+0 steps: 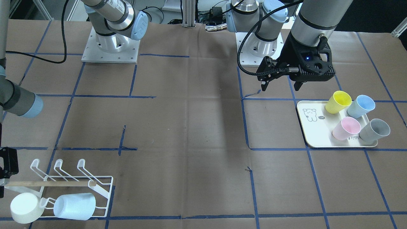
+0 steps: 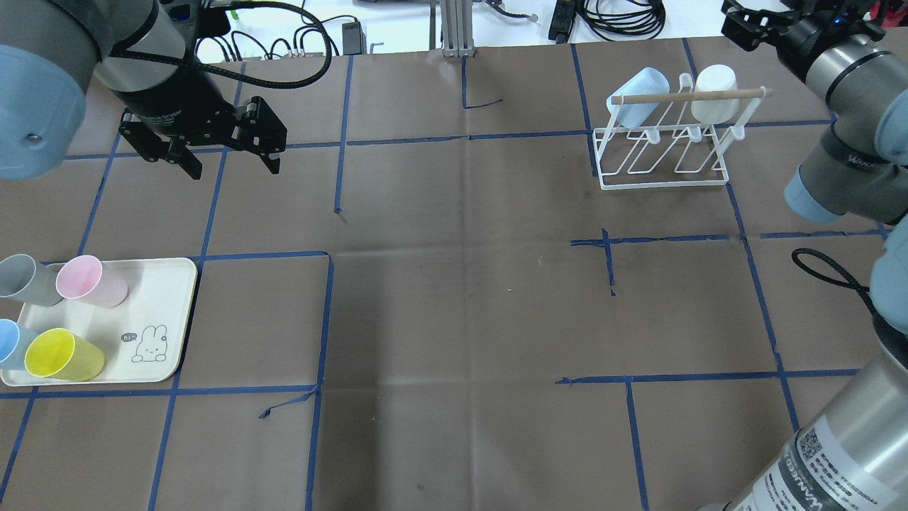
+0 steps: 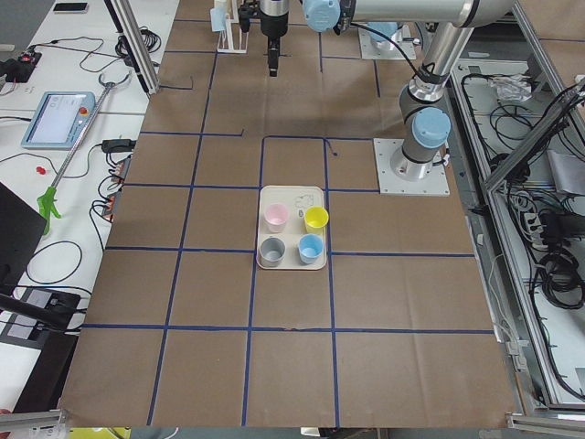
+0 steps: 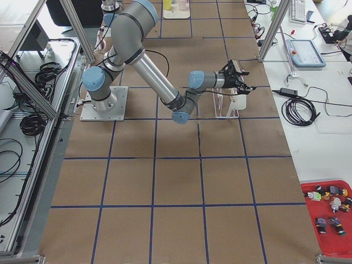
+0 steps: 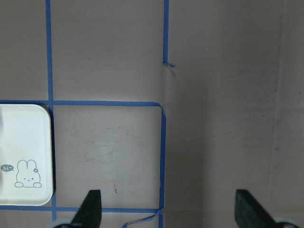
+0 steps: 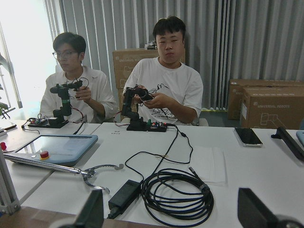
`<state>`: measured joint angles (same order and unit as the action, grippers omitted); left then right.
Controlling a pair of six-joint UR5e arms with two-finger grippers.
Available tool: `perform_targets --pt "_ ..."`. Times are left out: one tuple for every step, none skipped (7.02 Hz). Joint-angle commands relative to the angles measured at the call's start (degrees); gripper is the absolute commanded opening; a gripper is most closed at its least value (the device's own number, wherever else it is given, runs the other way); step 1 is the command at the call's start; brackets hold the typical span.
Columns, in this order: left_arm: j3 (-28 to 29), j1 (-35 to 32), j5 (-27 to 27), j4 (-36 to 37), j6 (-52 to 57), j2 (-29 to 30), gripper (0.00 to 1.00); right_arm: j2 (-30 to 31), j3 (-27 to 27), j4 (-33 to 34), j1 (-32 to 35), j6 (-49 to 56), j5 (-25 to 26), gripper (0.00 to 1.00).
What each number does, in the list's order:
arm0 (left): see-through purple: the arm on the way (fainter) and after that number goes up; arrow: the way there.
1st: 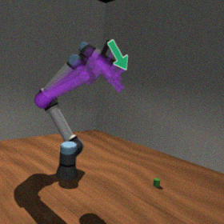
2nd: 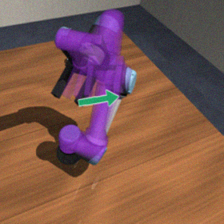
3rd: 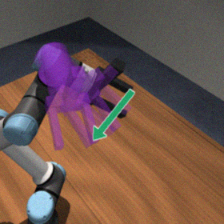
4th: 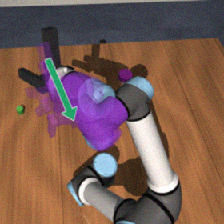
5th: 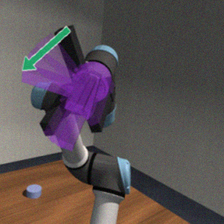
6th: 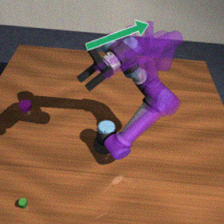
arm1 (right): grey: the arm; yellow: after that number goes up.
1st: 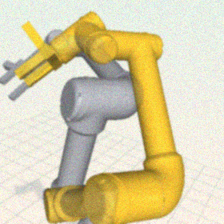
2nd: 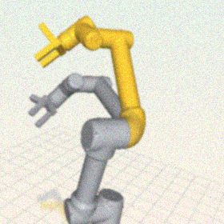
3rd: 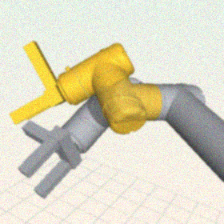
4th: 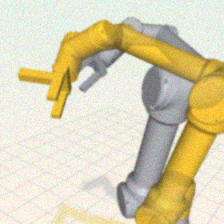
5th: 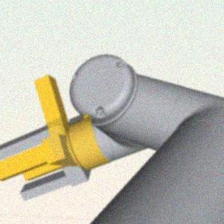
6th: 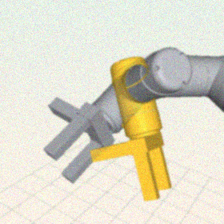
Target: Transfer IKEA cup to right arm and place on rack
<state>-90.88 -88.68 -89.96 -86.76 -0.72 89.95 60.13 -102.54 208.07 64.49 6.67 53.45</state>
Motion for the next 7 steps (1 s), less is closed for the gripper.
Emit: perform_targets --pt "-0.09 -0.09 -0.13 0.01 -0.51 0.05 1.00 6.72 0.15 -12.80 0.11 0.80 0.08 1.00" --pt "-0.09 -0.09 -0.13 0.01 -0.51 0.05 1.00 9.89 0.06 -18.26 0.37 0.80 0.51 1.00" --pt "-0.09 -0.09 -0.13 0.01 -0.51 0.05 1.00 13.75 0.41 -29.89 1.50 0.72 0.95 1.00" --pt "-0.09 -0.09 -0.13 0.01 -0.51 0.05 1.00 17.79 0.59 -41.84 2.73 0.71 0.95 1.00" --pt "-0.09 -0.09 -0.13 0.01 -0.51 0.05 1.00 20.79 0.68 -51.18 4.14 0.71 1.39 1.00" --pt "-0.09 -0.09 -0.13 0.01 -0.43 0.05 1.00 22.99 0.59 -59.89 4.67 0.80 5.05 1.00" --pt "-0.09 -0.09 -0.13 0.01 -0.34 0.05 1.00 24.84 1.29 -69.29 6.77 0.80 7.35 1.00"
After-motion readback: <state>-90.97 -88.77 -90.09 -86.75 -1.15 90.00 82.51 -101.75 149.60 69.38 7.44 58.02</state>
